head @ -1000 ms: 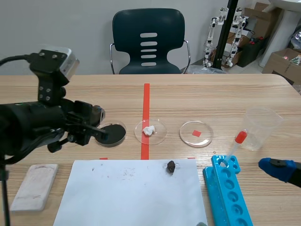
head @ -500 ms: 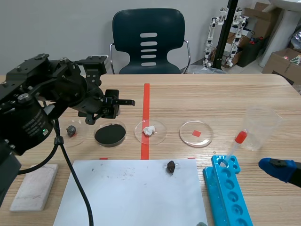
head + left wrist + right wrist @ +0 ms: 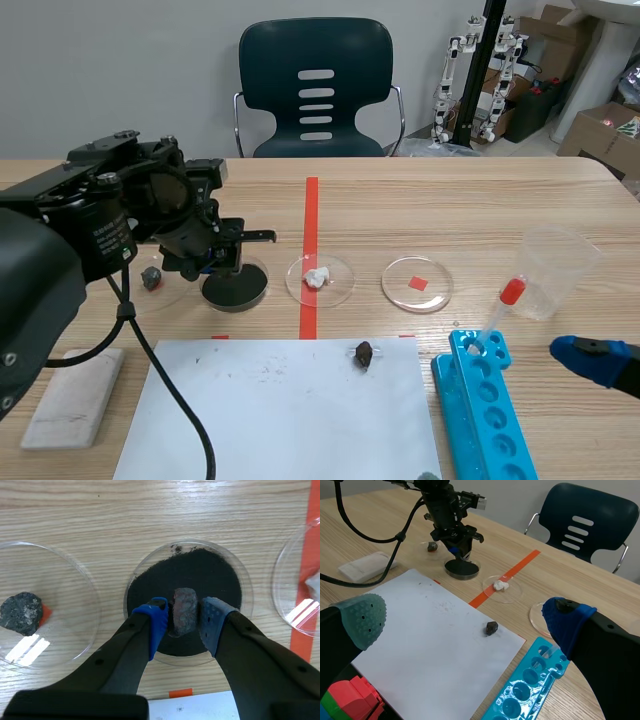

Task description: Lower the mineral onto the iron filings and hold still

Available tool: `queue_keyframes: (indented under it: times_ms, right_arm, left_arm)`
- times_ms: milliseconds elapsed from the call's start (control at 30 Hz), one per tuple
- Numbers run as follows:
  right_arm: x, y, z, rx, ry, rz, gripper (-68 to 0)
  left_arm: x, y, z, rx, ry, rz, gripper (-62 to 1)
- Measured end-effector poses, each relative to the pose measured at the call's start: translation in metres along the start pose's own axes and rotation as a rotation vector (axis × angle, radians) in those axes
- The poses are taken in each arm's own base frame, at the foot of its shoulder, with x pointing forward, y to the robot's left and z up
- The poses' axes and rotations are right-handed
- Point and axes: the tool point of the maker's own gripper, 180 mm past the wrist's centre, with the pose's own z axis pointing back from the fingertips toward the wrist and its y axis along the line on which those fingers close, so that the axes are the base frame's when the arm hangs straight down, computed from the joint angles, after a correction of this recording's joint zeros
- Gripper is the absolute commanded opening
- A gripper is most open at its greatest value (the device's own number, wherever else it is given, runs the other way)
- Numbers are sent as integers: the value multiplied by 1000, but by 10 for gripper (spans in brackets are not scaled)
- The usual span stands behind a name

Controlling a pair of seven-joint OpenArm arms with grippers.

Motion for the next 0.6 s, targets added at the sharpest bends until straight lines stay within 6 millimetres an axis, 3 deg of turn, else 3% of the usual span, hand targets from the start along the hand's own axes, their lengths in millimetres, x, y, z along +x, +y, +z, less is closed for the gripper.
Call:
queue_keyframes:
  times_ms: [600]
  right_arm:
    - [0,0,0,0,0,0,4]
  left_arm:
    - [-13,-3,-17,13,27,3,-479]
